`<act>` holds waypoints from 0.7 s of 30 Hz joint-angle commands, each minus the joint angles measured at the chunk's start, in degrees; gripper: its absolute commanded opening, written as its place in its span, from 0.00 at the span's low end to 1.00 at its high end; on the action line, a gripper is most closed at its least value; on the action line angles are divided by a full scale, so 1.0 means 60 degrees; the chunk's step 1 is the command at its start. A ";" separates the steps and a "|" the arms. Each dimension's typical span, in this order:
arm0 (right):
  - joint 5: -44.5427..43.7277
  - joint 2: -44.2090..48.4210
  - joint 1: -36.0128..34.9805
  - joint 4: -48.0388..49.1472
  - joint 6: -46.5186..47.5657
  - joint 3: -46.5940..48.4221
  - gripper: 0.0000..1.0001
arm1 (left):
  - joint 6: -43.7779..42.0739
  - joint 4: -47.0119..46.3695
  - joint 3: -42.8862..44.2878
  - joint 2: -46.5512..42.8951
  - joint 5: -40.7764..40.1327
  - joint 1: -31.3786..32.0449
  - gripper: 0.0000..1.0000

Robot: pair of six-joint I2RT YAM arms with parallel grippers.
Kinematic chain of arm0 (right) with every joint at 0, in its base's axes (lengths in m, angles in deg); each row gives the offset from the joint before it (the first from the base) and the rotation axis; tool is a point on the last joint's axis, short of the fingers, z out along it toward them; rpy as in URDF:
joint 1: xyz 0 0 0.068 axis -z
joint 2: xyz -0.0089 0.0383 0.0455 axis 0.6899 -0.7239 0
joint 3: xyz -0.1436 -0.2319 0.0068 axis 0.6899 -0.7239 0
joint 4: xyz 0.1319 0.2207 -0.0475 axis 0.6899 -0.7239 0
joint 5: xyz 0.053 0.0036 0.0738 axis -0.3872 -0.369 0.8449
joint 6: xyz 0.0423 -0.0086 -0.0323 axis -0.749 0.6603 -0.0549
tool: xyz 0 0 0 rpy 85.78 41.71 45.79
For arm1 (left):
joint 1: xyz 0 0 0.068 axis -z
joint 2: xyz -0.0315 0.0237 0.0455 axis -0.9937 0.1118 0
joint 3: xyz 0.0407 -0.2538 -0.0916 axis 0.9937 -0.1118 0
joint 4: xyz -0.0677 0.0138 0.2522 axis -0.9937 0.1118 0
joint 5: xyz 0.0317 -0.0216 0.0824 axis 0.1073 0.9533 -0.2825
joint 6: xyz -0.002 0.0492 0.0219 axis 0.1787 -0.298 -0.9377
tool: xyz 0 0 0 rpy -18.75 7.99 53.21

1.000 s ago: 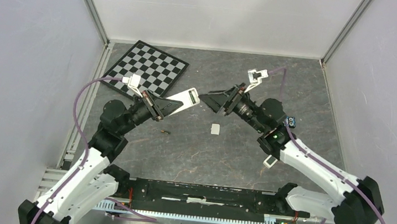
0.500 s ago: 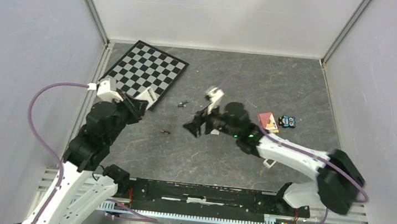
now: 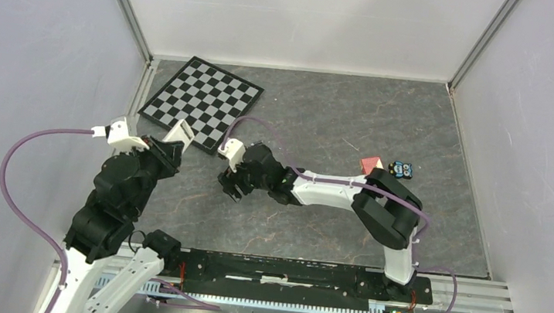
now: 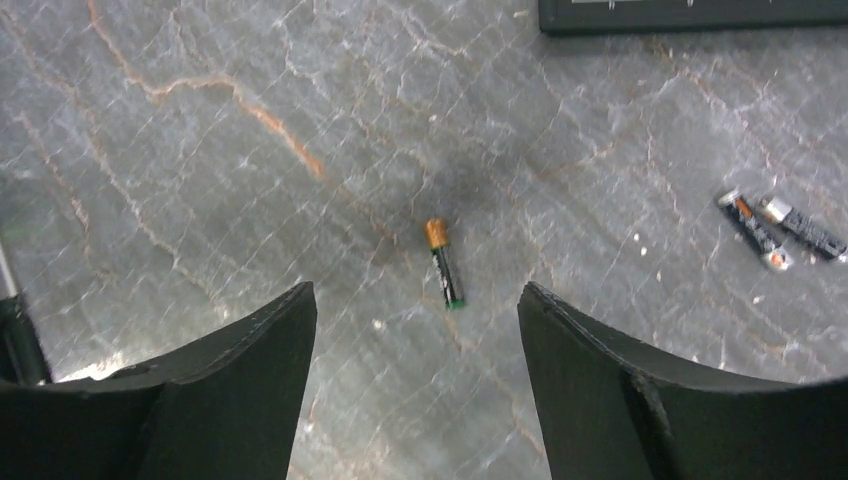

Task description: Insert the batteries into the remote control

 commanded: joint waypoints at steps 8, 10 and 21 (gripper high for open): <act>0.0160 -0.1506 -0.0048 -0.1120 0.1398 0.2037 0.62 | -0.0421 -0.0020 0.0546 0.0016 -0.0141 0.0002 0.02; 0.0282 -0.1630 -0.0047 -0.1229 0.1520 0.2118 0.60 | -0.0400 -0.0020 0.0533 0.0010 -0.0123 0.0008 0.02; 0.0497 -0.2568 -0.0034 -0.2466 0.1722 0.3047 0.38 | -0.0377 0.0024 0.0623 0.0002 0.0012 0.0001 0.02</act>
